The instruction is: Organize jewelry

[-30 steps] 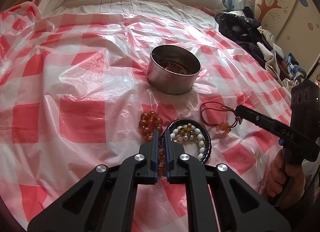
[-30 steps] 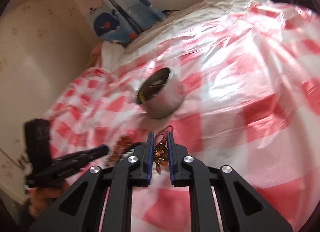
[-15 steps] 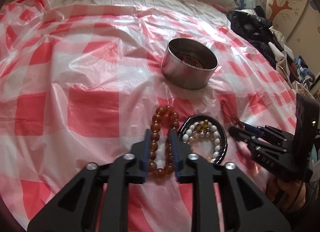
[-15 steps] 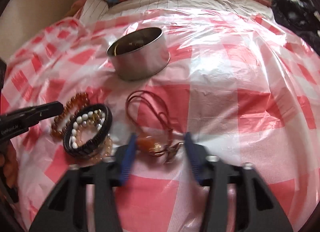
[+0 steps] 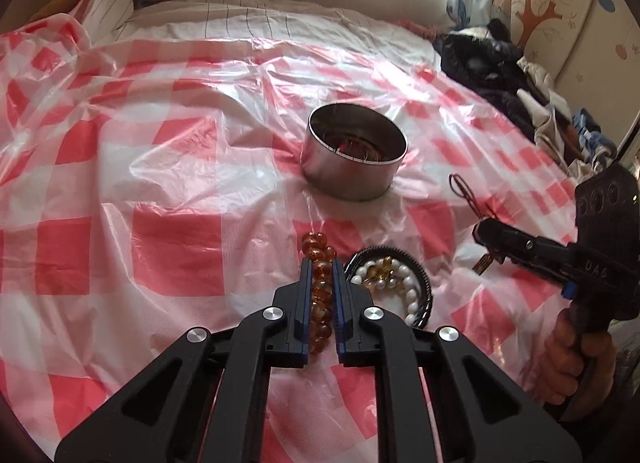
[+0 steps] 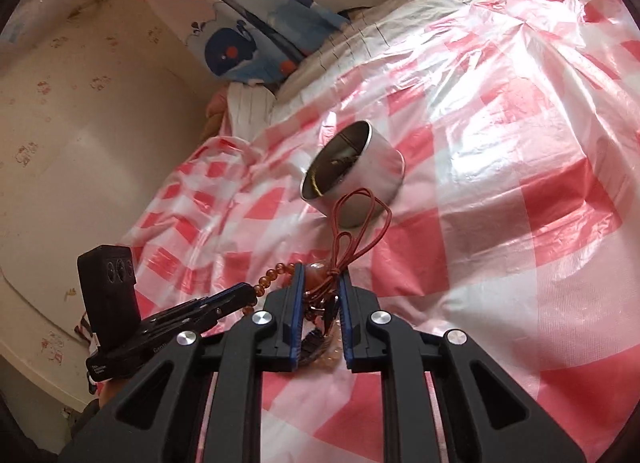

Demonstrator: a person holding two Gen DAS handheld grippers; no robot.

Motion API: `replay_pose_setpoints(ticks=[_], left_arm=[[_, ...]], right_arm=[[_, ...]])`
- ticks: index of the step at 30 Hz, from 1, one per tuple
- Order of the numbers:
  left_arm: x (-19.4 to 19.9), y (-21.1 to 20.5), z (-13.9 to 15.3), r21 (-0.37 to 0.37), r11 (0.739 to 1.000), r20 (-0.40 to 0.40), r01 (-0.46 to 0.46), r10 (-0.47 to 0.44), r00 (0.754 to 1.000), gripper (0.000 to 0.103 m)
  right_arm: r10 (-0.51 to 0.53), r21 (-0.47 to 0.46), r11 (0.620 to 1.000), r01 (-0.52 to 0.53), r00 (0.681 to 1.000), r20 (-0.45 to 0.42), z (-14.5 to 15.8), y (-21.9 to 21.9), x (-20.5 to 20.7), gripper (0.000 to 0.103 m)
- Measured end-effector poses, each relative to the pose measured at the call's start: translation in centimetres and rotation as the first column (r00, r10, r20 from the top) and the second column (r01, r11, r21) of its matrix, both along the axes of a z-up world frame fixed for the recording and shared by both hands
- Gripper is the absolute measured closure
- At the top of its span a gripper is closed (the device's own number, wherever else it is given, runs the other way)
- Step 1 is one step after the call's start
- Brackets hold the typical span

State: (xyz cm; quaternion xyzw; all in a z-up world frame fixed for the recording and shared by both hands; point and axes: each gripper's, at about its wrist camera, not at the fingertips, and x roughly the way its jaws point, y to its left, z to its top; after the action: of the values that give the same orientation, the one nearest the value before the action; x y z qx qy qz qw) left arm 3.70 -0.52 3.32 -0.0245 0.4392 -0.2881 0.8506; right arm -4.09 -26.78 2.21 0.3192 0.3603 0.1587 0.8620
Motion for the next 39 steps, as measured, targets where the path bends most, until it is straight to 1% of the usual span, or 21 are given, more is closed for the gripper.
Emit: replay_pose_setpoints(ticks=[4,7,9,10,13,14,15,18,19,22,23,24,26,28,29,31,32,34,35,36,39], left_arm=[[0.3,0.7,0.3,-0.041,0.999,-0.009,-0.016,0.016,1.0,0.095],[0.7,0.7,-0.6,0.026,0.999,-0.026,-0.03,0.031,0.999,0.094],[1.0,0.5,-1.4,0.074,0.997,-0.05,-0.035,0.039,0.998,0.094],[1.0,0.4,-1.6,0.096,0.994,-0.042,-0.046,0.05,0.998,0.094],[0.9,0.1,-1.9,0.152,0.987,-0.019,-0.044,0.047,0.999,0.086],[0.8,0.0,-2.0,0.17,0.984,-0.014,-0.047,0.05,0.999,0.078],[0.8,-0.1,-2.2,0.183,0.982,-0.012,-0.048,0.051,0.999,0.073],[0.8,-0.6,-2.6,0.207,0.978,-0.014,-0.026,0.03,0.999,0.066],[0.7,-0.8,-2.8,0.224,0.974,-0.006,-0.02,0.022,1.0,0.066],[0.4,-1.6,-3.1,0.284,0.959,0.02,-0.005,-0.001,1.0,0.066],[0.1,-1.9,-3.1,0.313,0.95,0.038,0.001,-0.014,0.999,0.072],[0.0,-2.2,-3.1,0.336,0.942,0.047,0.013,-0.031,0.998,0.084],[-0.2,-2.3,-2.7,0.355,0.935,0.068,0.01,-0.037,0.997,0.093],[-0.1,-1.7,-1.9,0.281,0.96,0.057,0.012,-0.029,0.998,0.093],[0.0,-1.2,-1.2,0.21,0.978,0.045,0.011,-0.021,0.999,0.093],[0.0,-0.3,-0.2,0.064,0.998,0.026,0.013,-0.014,1.0,0.093],[0.2,0.4,0.4,-0.019,1.0,0.012,0.005,-0.004,1.0,0.093],[0.1,1.0,1.2,-0.101,0.995,0.023,0.001,0.001,1.0,0.093],[0.1,1.1,1.6,-0.14,0.99,0.022,0.002,0.001,1.0,0.093],[0.0,1.2,1.8,-0.161,0.987,0.024,0.003,0.0,1.0,0.093],[-0.4,0.7,1.8,-0.155,0.988,0.035,0.01,-0.005,0.999,0.093]], right_arm=[[-0.004,0.014,1.0,0.004,1.0,-0.006,-0.1,-0.2,0.0,0.087],[0.003,0.011,1.0,-0.003,1.0,-0.009,-0.1,-0.1,0.1,0.087],[0.009,0.006,1.0,-0.009,1.0,-0.012,-0.1,0.0,0.1,0.087],[0.012,0.008,1.0,-0.012,1.0,-0.013,-0.1,0.1,0.1,0.087],[0.019,0.006,1.0,-0.019,1.0,-0.016,-0.2,0.3,0.3,0.087],[0.022,0.003,1.0,-0.022,1.0,-0.016,-0.2,0.3,0.3,0.087],[0.026,0.002,1.0,-0.026,1.0,-0.016,-0.1,0.4,0.3,0.087],[0.032,-0.002,0.999,-0.032,0.999,-0.015,-0.1,0.7,0.3,0.087],[0.035,-0.005,0.999,-0.035,0.999,-0.016,-0.1,0.7,0.4,0.087],[0.039,-0.011,0.999,-0.039,0.999,-0.022,-0.1,1.0,0.5,0.087],[0.04,-0.011,0.999,-0.04,0.999,-0.024,-0.2,1.0,0.5,0.087],[0.04,-0.01,0.999,-0.04,0.999,-0.026,-0.2,1.0,0.5,0.087],[0.041,-0.008,0.999,-0.041,0.999,-0.025,-0.2,1.1,0.6,0.087],[0.04,-0.006,0.999,-0.04,0.999,-0.02,-0.2,1.1,0.5,0.087],[0.04,-0.005,0.999,-0.04,0.999,-0.017,-0.2,1.1,0.5,0.087],[0.039,-0.004,0.999,-0.039,0.999,-0.011,-0.1,1.1,0.5,0.087],[0.037,-0.003,0.999,-0.037,0.999,-0.005,0.0,1.1,0.5,0.087],[0.037,-0.01,0.999,-0.037,0.999,0.006,0.2,1.1,0.4,0.087],[0.037,-0.018,0.999,-0.037,0.999,0.008,0.2,1.2,0.3,0.087],[0.037,-0.033,0.999,-0.037,0.999,0.007,0.3,1.3,0.3,0.087],[0.042,-0.058,0.997,-0.042,0.999,0.004,0.3,1.8,0.3,0.087]])
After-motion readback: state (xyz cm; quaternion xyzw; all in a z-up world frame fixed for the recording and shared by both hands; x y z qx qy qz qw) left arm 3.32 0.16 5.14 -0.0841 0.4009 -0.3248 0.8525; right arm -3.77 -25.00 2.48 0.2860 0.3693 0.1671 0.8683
